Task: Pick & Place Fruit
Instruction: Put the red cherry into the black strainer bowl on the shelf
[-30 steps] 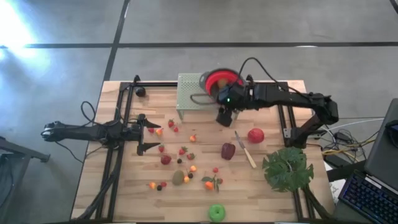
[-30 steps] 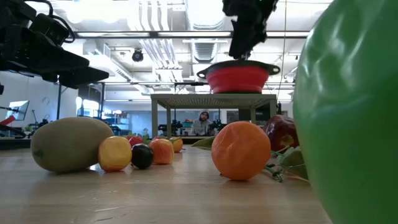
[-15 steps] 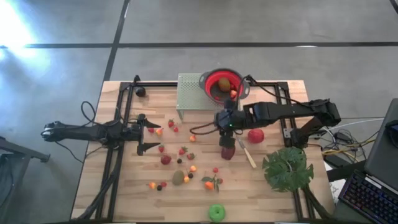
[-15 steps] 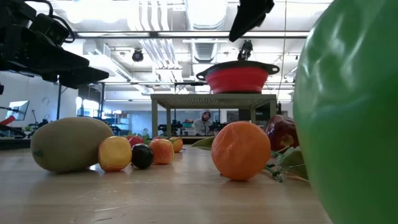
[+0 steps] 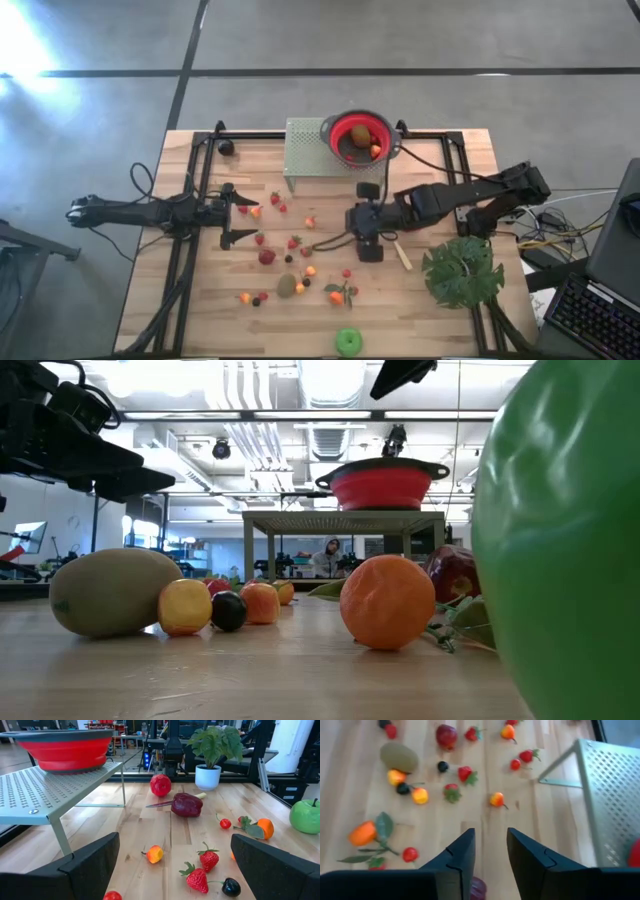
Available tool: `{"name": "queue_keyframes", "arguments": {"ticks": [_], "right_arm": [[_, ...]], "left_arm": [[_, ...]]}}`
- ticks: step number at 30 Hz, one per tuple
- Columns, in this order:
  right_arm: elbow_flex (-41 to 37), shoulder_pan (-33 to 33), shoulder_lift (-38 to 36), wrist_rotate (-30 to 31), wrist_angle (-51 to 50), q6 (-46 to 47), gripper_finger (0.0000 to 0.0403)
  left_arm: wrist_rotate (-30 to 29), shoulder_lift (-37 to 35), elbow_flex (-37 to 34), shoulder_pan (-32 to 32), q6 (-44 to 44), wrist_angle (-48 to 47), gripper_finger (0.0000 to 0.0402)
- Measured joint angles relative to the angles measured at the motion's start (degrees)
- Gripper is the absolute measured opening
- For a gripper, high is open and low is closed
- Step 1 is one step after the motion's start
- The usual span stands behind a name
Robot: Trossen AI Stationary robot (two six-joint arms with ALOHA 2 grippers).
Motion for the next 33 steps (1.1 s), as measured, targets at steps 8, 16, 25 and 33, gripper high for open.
{"name": "queue_keyframes", "arguments": {"ticks": [8,16,25,33], "right_arm": [[-3.82,4.86,0.0,-0.02,5.09,0.52,0.0077],[-7.69,8.82,0.0,-0.52,10.22,2.5,0.0057],[-13.52,12.34,0.0,-0.7,14.82,2.54,0.0064],[-17.37,13.86,2.16,-1.7,20.94,-0.4,0.0096]], "left_arm": [[0.0,0.0,0.0,0.02,0.0,0.0,0.0388],[-0.02,-0.01,-0.01,0.02,0.0,0.0,0.0388],[-0.01,0.0,0.0,0.02,0.0,0.0,0.0388],[0.0,-0.02,0.0,0.0,0.0,-0.01,0.0388]]}}
